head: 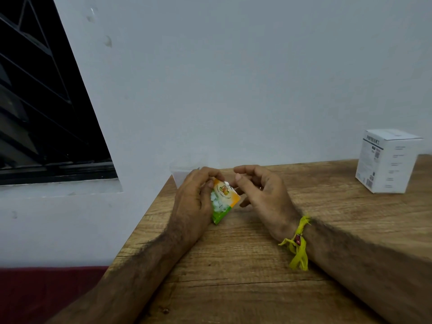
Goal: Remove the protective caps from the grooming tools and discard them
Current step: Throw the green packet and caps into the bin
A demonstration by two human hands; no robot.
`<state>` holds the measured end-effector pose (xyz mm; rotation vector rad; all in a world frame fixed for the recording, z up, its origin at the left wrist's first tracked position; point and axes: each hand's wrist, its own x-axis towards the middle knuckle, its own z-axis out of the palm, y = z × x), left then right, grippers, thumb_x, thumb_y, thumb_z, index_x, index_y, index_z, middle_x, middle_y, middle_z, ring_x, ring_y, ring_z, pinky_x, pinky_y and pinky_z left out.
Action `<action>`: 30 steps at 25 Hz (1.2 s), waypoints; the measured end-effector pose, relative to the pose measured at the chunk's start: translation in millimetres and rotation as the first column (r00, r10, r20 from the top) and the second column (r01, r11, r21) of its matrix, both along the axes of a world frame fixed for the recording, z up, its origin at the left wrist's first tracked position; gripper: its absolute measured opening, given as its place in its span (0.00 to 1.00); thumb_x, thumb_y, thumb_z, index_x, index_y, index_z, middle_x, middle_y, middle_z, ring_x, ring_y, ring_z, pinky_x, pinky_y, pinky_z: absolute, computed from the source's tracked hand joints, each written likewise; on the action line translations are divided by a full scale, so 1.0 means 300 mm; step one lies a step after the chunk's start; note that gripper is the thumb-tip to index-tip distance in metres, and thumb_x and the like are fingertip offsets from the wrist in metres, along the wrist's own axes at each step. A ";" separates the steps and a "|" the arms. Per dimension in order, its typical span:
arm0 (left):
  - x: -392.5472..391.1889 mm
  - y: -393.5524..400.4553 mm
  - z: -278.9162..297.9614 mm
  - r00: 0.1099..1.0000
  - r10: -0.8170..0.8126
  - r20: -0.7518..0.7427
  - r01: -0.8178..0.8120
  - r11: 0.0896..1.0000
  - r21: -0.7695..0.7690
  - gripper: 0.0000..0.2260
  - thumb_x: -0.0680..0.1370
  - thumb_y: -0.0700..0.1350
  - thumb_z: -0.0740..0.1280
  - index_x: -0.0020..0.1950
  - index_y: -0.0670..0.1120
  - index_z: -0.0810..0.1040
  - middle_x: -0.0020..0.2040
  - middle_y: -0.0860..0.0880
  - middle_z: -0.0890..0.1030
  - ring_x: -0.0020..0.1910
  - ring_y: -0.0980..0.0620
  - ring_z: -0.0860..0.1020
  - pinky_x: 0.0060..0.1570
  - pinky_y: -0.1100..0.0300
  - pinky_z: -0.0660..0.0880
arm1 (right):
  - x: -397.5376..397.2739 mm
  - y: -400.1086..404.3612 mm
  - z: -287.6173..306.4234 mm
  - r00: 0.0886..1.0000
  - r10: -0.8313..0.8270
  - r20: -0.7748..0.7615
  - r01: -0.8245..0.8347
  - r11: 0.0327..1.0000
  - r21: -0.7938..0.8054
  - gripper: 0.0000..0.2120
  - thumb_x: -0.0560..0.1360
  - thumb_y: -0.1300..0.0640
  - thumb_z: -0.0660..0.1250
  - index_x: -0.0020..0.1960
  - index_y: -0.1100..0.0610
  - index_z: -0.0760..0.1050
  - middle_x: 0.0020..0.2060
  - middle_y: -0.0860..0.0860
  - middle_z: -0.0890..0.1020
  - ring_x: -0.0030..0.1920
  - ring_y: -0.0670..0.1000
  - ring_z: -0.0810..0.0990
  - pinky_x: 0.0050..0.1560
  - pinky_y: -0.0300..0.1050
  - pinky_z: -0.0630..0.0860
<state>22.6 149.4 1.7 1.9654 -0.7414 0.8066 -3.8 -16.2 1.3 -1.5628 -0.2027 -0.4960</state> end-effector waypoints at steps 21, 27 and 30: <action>0.017 0.031 -0.009 0.973 0.173 -0.150 -0.142 0.970 0.197 0.14 0.82 0.45 0.64 0.67 0.50 0.71 0.53 0.52 0.79 0.51 0.53 0.78 0.52 0.50 0.78 | 0.050 -0.041 -0.006 0.922 -0.380 0.074 0.387 0.910 -0.152 0.03 0.75 0.58 0.72 0.42 0.57 0.82 0.36 0.47 0.83 0.38 0.47 0.80 0.41 0.43 0.78; -0.053 0.016 0.002 0.964 0.256 -0.067 -0.209 0.892 0.401 0.12 0.83 0.45 0.61 0.66 0.48 0.73 0.60 0.46 0.80 0.57 0.46 0.79 0.55 0.47 0.77 | -0.021 -0.075 0.006 0.897 -0.433 0.094 0.443 0.873 -0.204 0.04 0.75 0.58 0.72 0.41 0.53 0.80 0.38 0.47 0.83 0.40 0.50 0.82 0.42 0.49 0.82; -0.054 0.023 0.000 0.955 0.291 -0.052 -0.240 0.868 0.435 0.11 0.83 0.46 0.60 0.64 0.47 0.74 0.60 0.46 0.80 0.56 0.46 0.79 0.54 0.48 0.77 | -0.055 -0.104 -0.007 0.885 -0.454 0.099 0.465 0.860 -0.209 0.02 0.75 0.57 0.71 0.43 0.54 0.81 0.40 0.48 0.84 0.42 0.50 0.83 0.44 0.52 0.82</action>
